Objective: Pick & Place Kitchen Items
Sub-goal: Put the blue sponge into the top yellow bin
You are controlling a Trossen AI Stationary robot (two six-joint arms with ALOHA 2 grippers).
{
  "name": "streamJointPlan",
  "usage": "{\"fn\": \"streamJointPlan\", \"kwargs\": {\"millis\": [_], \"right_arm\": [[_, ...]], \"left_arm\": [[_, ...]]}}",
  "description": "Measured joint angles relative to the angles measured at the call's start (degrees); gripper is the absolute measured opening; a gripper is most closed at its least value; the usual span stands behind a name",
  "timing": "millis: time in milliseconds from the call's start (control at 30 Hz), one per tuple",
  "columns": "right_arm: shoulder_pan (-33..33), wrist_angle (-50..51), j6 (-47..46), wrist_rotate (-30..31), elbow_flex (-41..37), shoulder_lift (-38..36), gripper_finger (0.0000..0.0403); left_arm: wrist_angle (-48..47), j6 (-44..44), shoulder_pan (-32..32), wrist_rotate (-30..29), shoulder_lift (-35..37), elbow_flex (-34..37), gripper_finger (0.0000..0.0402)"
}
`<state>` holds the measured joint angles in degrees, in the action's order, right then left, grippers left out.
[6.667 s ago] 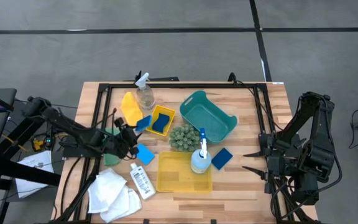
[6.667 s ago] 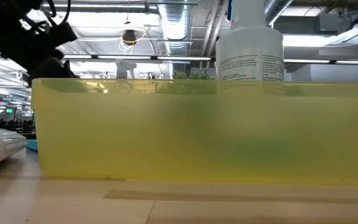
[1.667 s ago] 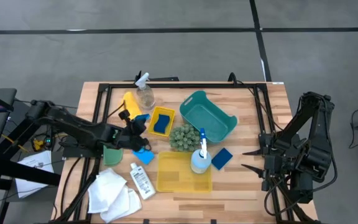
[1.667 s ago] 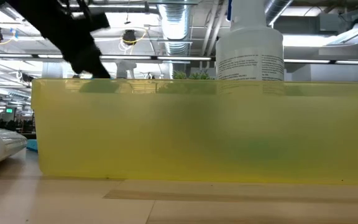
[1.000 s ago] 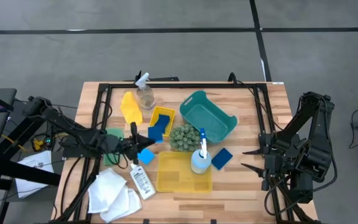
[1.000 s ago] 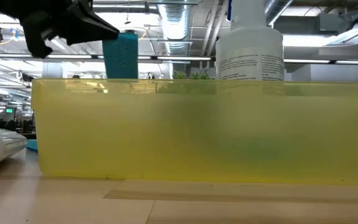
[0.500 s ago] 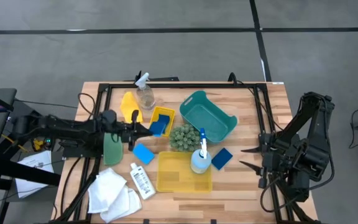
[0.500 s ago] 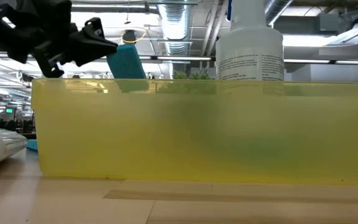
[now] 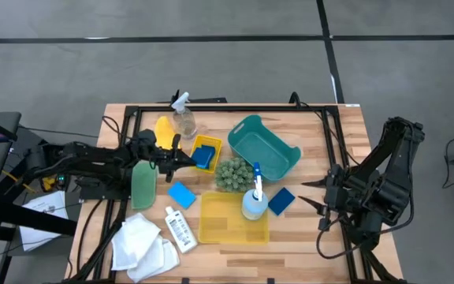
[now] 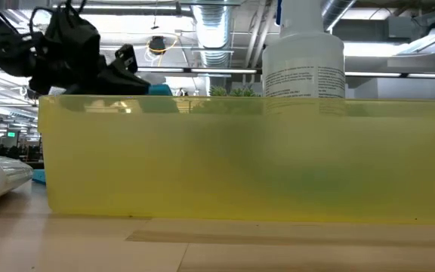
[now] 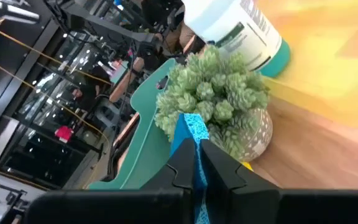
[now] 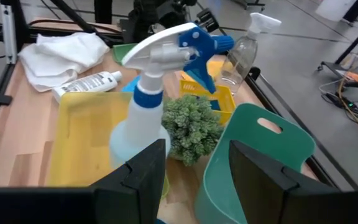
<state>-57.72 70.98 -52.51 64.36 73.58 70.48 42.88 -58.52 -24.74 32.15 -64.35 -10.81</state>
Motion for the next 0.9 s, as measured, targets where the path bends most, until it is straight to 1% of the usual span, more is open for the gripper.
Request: {"fn": "streamJointPlan", "kwargs": {"millis": [167, 300, 367, 433, 533, 733, 900], "right_arm": [[1.9, 0.4, 0.0, 0.0, 0.0, 0.0, 0.0168], [3.1, 0.4, 0.0, 0.0, 0.0, 0.0, 0.0168], [3.8, 0.4, 0.0, 0.0, 0.0, 0.0, 0.0168], [4.3, 0.4, 0.0, 0.0, 0.0, 0.0, 0.0168], [5.2, 0.4, 0.0, 0.0, 0.0, 0.0, 0.0168], [7.0, 0.4, 0.0, -0.4, 0.0, 0.0, 0.0168], [8.0, 0.4, 0.0, -1.8, 0.0, 0.0, 0.0168]], "left_arm": [[5.3, -2.4, -3.5, 2.6, -5.0, 0.0, 0.0004], [8.5, -3.1, -7.2, 7.7, -8.8, 0.0, 0.0004], [10.1, -3.2, -8.8, 8.6, -11.0, 0.0, 0.0004], [12.5, -3.1, -9.8, 9.2, -13.4, 0.0, 0.0004], [15.6, -3.2, -10.5, 11.9, -16.8, -0.6, 0.0004], [15.5, -4.5, -11.1, 12.6, -23.6, -3.8, 0.0004], [15.5, -5.7, -11.5, 12.9, -26.2, -4.3, 0.0004]]}}
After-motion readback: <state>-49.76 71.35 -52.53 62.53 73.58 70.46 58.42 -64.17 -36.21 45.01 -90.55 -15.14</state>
